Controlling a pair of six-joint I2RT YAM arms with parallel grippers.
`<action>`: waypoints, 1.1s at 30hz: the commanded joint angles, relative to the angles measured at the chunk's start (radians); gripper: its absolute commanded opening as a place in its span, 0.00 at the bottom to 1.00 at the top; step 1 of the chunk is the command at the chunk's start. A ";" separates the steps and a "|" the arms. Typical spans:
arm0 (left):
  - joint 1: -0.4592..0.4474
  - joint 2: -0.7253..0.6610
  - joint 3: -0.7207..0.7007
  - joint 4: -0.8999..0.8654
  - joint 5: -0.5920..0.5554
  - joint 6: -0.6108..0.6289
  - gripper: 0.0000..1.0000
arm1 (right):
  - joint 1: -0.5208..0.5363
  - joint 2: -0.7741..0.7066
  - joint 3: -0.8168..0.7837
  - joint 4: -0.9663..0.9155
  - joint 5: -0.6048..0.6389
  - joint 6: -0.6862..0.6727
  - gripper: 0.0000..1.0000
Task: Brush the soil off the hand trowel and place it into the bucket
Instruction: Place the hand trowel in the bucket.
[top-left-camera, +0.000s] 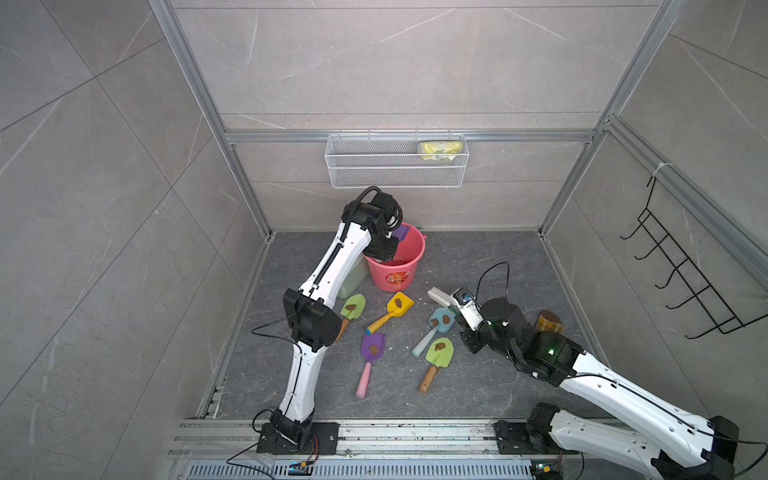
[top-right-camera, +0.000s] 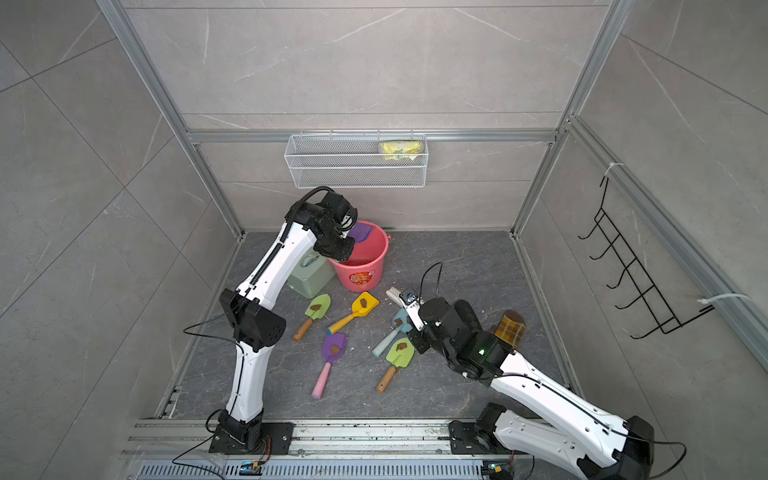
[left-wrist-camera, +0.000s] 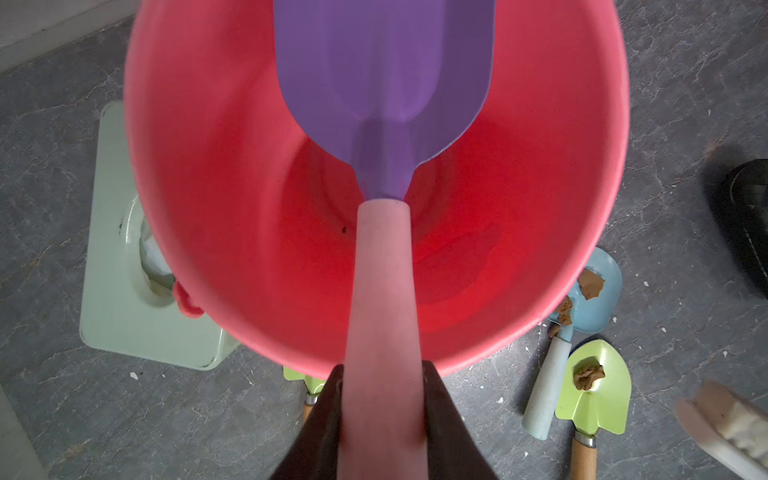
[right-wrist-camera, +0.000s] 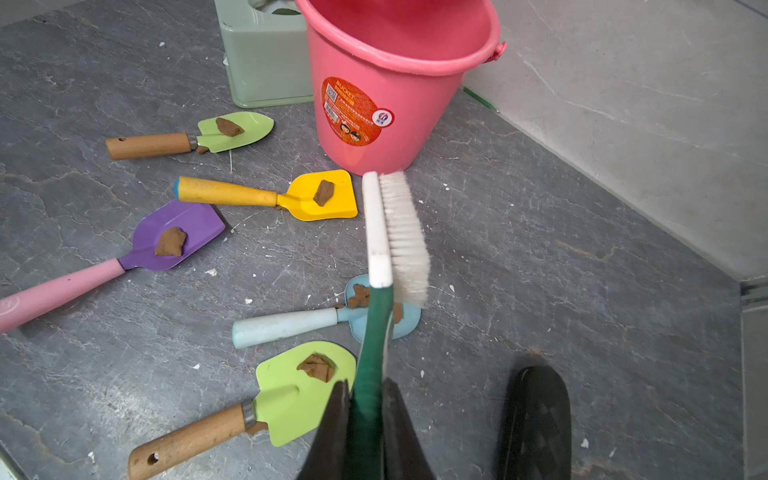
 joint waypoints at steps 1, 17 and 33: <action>-0.003 0.025 0.041 0.012 -0.010 0.047 0.19 | -0.004 -0.017 -0.012 -0.012 -0.009 0.030 0.00; -0.001 0.145 0.062 0.032 -0.059 0.103 0.28 | -0.003 0.060 -0.012 0.032 0.002 -0.002 0.00; 0.017 0.191 0.082 0.092 -0.030 0.110 0.36 | -0.003 0.081 -0.047 0.070 0.020 -0.003 0.00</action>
